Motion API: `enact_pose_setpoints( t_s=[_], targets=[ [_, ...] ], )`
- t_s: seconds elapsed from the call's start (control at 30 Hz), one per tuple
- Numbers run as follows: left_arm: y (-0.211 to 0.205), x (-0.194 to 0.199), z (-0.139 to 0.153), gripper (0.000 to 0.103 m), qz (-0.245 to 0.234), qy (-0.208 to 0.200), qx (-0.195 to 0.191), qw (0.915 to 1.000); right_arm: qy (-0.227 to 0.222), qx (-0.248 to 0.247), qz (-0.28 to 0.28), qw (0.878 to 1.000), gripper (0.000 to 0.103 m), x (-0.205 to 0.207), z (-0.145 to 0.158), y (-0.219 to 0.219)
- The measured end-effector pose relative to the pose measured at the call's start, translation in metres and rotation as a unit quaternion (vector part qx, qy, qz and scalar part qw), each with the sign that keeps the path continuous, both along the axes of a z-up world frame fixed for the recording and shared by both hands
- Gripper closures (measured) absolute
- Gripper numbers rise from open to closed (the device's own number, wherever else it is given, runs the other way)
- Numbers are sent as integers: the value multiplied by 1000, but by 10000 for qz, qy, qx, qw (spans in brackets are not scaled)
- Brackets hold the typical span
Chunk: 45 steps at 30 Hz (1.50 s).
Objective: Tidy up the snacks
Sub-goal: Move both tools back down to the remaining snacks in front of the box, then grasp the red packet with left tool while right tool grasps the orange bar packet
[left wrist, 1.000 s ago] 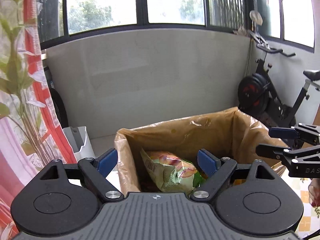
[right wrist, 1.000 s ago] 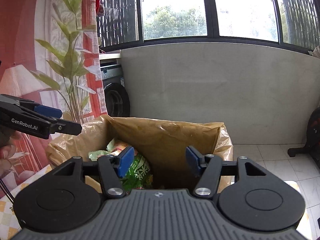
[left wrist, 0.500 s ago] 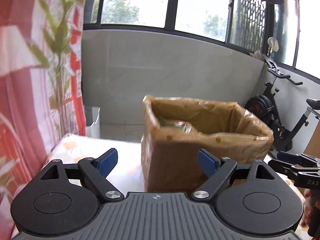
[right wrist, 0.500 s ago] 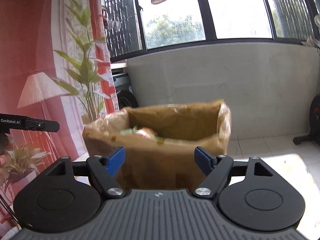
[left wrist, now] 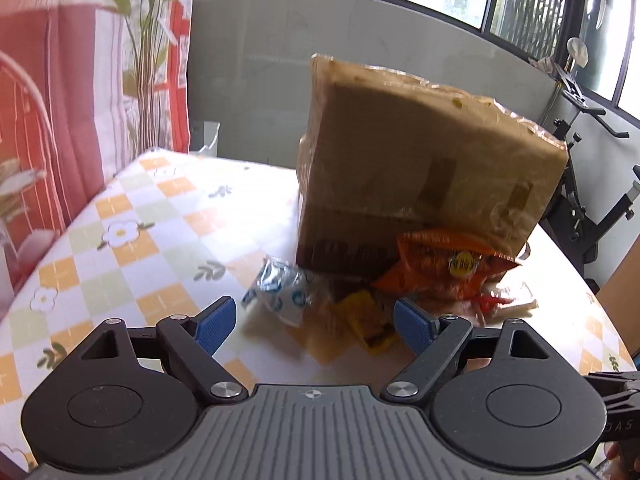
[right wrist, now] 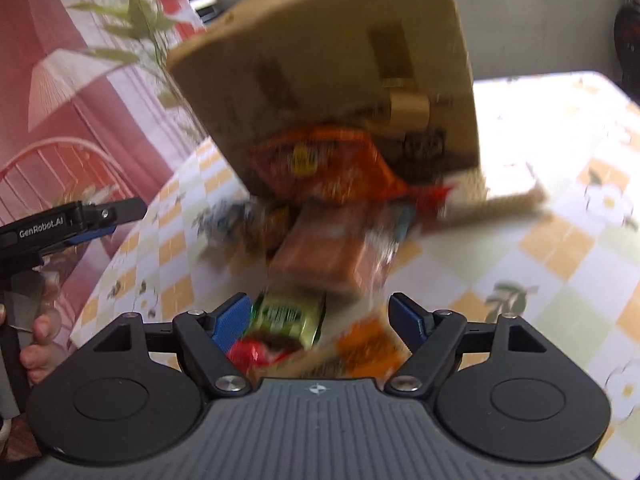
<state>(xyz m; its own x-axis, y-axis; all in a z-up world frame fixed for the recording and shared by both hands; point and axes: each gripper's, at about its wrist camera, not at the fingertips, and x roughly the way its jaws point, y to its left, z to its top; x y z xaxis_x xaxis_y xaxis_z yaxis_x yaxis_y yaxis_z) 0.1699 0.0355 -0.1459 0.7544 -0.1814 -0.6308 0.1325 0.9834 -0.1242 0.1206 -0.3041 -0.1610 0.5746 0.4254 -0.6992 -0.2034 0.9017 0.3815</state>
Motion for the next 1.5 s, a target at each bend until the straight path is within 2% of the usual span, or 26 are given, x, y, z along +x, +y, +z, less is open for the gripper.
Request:
enact_pose_setpoints(
  t_s=[0.17,0.27,0.47,0.6,0.73,0.83,0.87,1.0,1.13,1.23,1.33,1.4,1.5],
  targets=[
    [3,-1,-14,17,66,190,-71,9998,204,-305,-35,9993,25,-3,-8,8],
    [-1,-3,-19,23,-27,262,-96,9996,414,-339,-38,9986,24,0,-16,10],
    [-16,-6,-32,28,-252,458,-117,9986,313,-698,-10,9971,24,7,-23,18],
    [-24,-10,-40,29,-375,529,-120,9978,415,-732,53,9964,33,15,-35,15],
    [-34,-13,-51,31,-542,711,-101,9959,19,-910,236,9956,47,16,-39,11],
    [-45,-16,-60,30,-854,806,-102,9930,-567,-1230,368,9901,53,11,-42,10],
    [-49,-17,-63,30,-952,852,-87,9918,-795,-1325,421,9871,53,8,-44,11],
    [-64,-17,-74,30,-1170,1041,50,9877,-1162,-1244,477,9842,53,3,-55,2],
    [-64,-15,-78,31,-1118,1118,39,9874,-1164,-1108,350,9864,51,-7,-54,-4],
    [-66,-12,-81,31,-1173,1191,56,9859,-1066,-933,341,9893,44,-14,-52,-6],
    [-71,-11,-84,31,-1279,1281,166,9833,-1011,-936,426,9895,42,-15,-56,-4],
    [-73,-10,-85,31,-1355,1291,254,9820,-1061,-992,456,9883,47,-13,-58,-6],
    [-78,-8,-82,31,-1509,1284,624,9782,-1139,-1074,443,9867,55,-10,-57,-8]
  ],
)
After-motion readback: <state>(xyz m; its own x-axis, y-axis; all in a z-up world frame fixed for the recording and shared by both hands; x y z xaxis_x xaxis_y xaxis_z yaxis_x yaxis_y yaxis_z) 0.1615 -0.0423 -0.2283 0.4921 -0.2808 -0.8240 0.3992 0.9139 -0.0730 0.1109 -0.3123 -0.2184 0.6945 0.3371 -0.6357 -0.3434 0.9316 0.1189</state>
